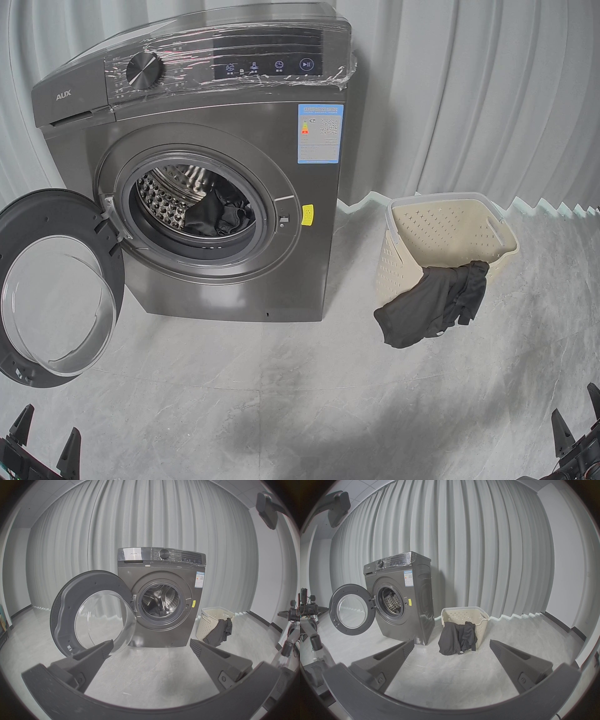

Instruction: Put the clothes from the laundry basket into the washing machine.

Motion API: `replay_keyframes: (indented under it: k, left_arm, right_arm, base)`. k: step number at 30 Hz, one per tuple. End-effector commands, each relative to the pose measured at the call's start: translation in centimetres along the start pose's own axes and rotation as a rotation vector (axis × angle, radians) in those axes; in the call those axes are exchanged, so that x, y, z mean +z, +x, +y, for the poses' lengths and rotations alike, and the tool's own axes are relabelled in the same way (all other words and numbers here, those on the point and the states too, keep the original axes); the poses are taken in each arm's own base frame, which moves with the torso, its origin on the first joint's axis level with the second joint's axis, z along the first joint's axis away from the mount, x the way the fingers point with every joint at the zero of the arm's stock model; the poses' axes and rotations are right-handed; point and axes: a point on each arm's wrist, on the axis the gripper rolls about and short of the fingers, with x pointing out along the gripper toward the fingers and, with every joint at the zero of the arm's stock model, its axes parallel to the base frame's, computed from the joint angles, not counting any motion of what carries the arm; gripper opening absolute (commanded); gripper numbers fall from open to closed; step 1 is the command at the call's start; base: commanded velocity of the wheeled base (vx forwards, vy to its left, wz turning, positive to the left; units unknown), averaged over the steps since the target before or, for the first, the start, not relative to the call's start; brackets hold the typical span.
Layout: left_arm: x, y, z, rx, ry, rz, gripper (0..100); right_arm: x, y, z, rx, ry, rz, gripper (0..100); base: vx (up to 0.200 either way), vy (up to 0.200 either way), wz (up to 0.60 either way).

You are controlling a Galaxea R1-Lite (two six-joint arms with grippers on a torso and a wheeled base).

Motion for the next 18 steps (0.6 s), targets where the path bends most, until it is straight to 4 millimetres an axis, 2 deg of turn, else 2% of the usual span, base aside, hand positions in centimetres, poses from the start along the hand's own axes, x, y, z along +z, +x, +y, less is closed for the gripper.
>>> replay_keyframes:
  k: [1,18]
  left_arm:
    - [-0.43,0.02,0.02,0.004,-0.006,0.002,100]
    - [-0.43,0.02,0.01,-0.002,0.002,0.002,100]
  right_arm:
    - [-0.52,0.04,0.01,0.000,0.000,0.005,100]
    - [-0.52,0.04,0.01,-0.001,-0.002,0.005,100]
  base:
    - [0.000,-0.200,0.00]
    - [0.000,-0.200,0.00]
